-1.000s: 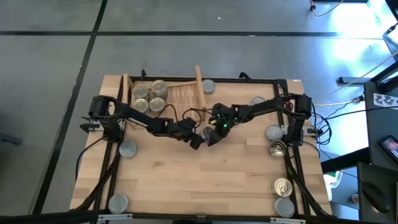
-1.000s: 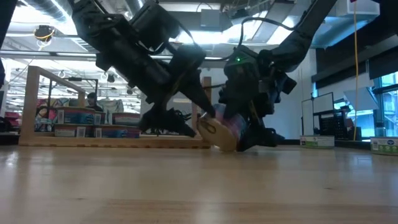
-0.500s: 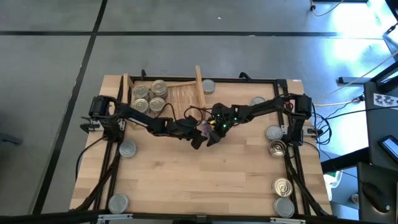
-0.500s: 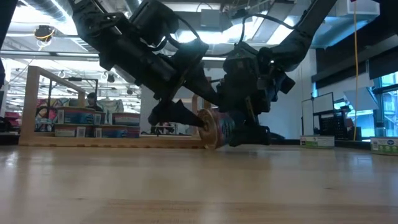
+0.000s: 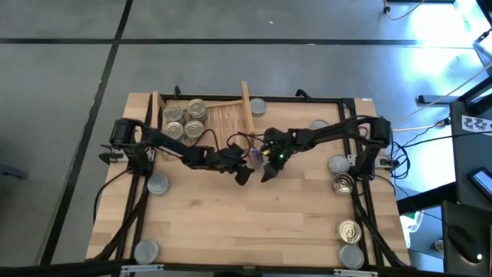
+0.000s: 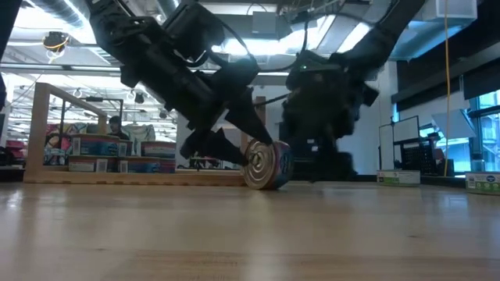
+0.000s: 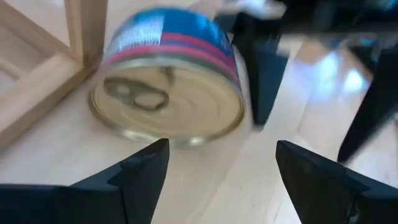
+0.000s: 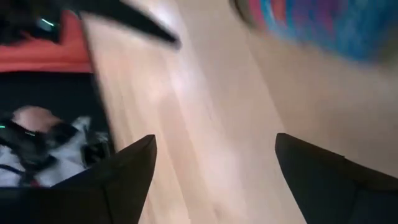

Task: Stack canned seafood by type on shelf
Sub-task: Stack the blue tuna can on top of the other blue tuna can on the shelf

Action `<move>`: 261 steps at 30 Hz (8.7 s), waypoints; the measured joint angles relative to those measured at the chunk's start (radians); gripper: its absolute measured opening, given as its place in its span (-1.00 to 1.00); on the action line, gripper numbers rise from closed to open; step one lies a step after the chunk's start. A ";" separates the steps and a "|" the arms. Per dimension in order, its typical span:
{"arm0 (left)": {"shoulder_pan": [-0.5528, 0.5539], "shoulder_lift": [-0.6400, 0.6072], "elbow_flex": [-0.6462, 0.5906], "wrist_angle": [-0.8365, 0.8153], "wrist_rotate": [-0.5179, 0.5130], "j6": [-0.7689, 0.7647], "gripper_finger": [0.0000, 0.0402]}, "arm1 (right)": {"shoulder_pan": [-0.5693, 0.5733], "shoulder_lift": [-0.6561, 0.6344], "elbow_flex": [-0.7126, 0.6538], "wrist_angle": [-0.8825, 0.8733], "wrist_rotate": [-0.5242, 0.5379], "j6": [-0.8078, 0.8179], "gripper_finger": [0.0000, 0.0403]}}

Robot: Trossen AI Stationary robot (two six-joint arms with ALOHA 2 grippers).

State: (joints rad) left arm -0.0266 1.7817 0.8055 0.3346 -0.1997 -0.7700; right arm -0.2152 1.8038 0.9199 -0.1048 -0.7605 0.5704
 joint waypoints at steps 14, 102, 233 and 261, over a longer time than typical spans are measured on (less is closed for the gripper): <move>-0.187 0.000 -0.001 -0.168 -0.204 0.116 0.46 | 0.271 -0.277 0.000 -0.048 1.129 -0.159 0.63; -0.379 -0.003 0.004 0.011 -0.290 0.162 -0.12 | 0.575 -0.140 0.010 0.180 1.033 -0.500 0.89; -0.124 -0.551 -0.299 -0.052 -0.136 -0.141 -0.10 | 0.411 -0.139 -0.293 0.568 1.024 -0.650 0.66; -0.184 0.040 -0.246 0.359 -0.092 -0.198 0.10 | 0.412 -0.139 -0.293 0.449 0.767 -0.489 0.66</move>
State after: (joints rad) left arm -0.2110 1.8221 0.5594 0.6936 -0.2920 -0.9678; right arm 0.1970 1.6650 0.6273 0.3441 0.0067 0.0814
